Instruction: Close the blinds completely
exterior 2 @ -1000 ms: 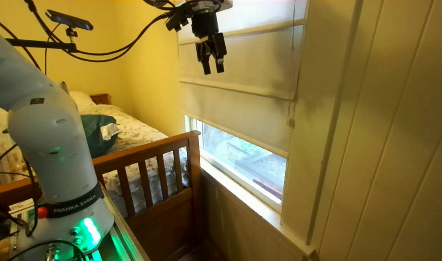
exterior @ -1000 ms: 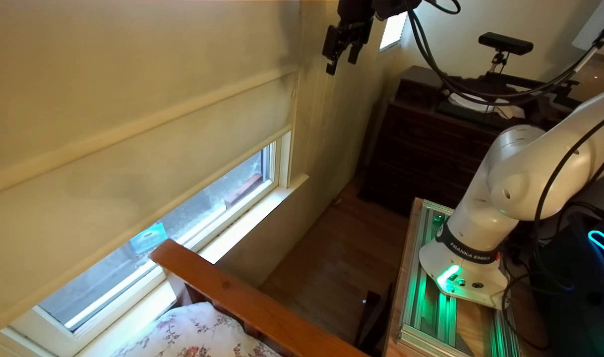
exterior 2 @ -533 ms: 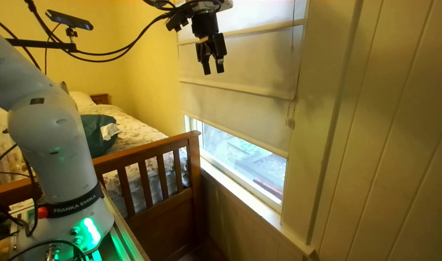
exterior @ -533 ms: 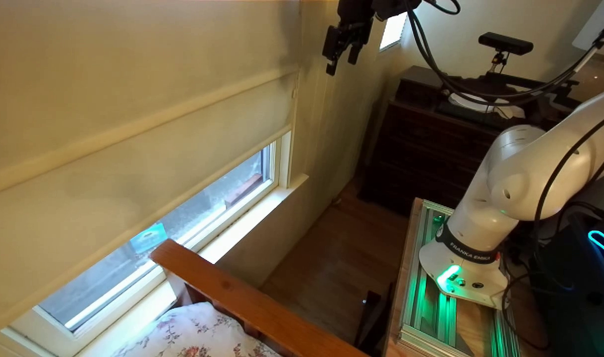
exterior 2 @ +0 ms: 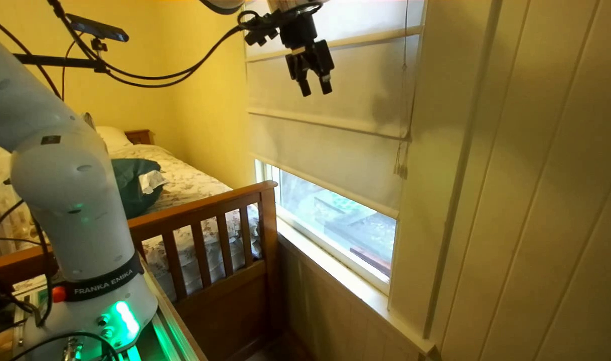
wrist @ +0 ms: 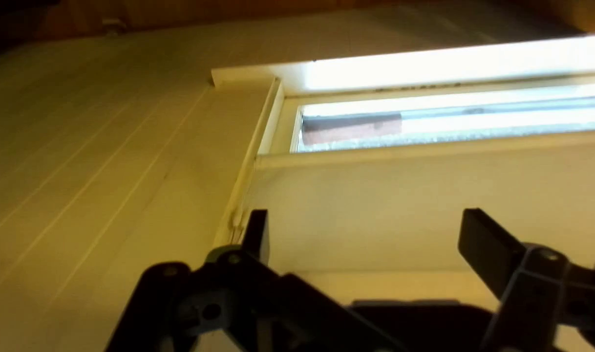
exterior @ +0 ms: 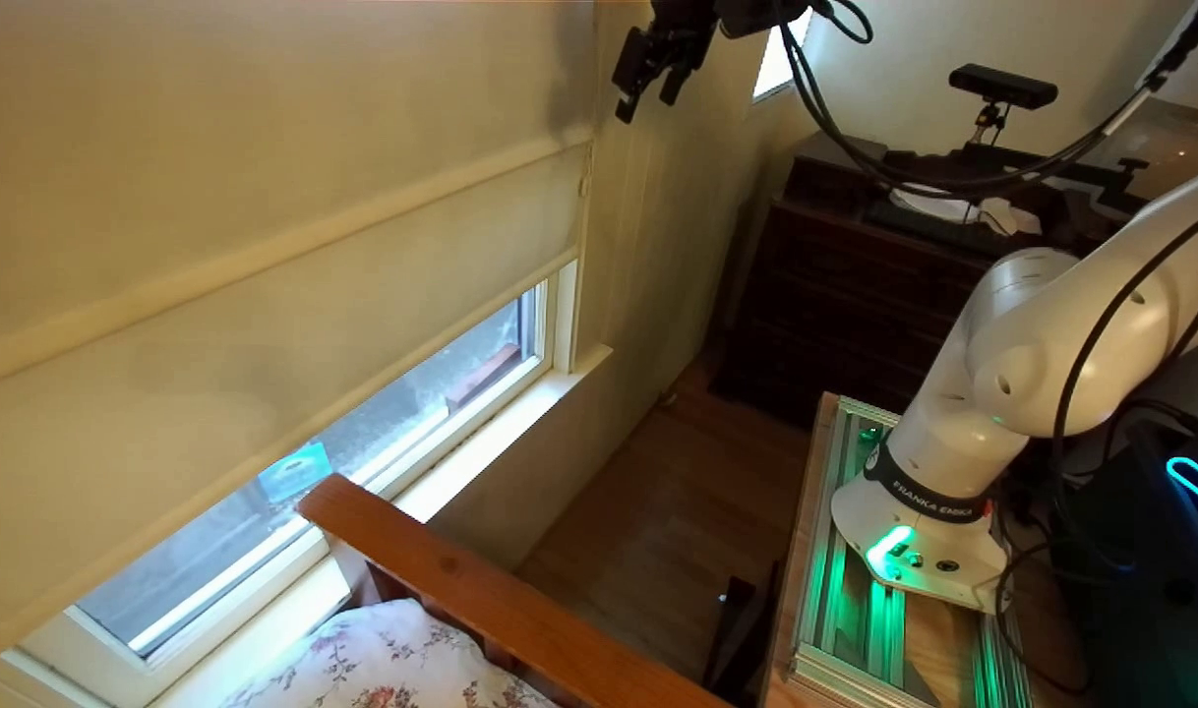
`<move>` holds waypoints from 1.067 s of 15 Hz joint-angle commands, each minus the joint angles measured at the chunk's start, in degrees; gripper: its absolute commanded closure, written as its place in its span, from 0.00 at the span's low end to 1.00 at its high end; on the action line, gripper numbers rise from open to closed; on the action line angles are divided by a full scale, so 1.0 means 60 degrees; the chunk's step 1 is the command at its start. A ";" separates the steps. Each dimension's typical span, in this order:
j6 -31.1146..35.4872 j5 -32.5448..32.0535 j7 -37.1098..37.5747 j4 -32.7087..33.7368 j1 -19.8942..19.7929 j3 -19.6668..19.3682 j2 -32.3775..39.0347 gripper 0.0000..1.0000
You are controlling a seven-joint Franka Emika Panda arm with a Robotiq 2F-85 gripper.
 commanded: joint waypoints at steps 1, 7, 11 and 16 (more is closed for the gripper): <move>0.2320 -0.0172 -0.0802 0.0166 -0.0124 -0.0442 0.0874 0.00; 0.5603 -0.0787 -0.1171 0.0517 -0.0747 -0.0609 0.2192 0.00; 0.6601 -0.1513 -0.0990 0.0631 -0.1211 -0.0552 0.2563 0.00; 0.7166 -0.1304 -0.1341 0.0708 -0.1258 -0.0801 0.2841 0.20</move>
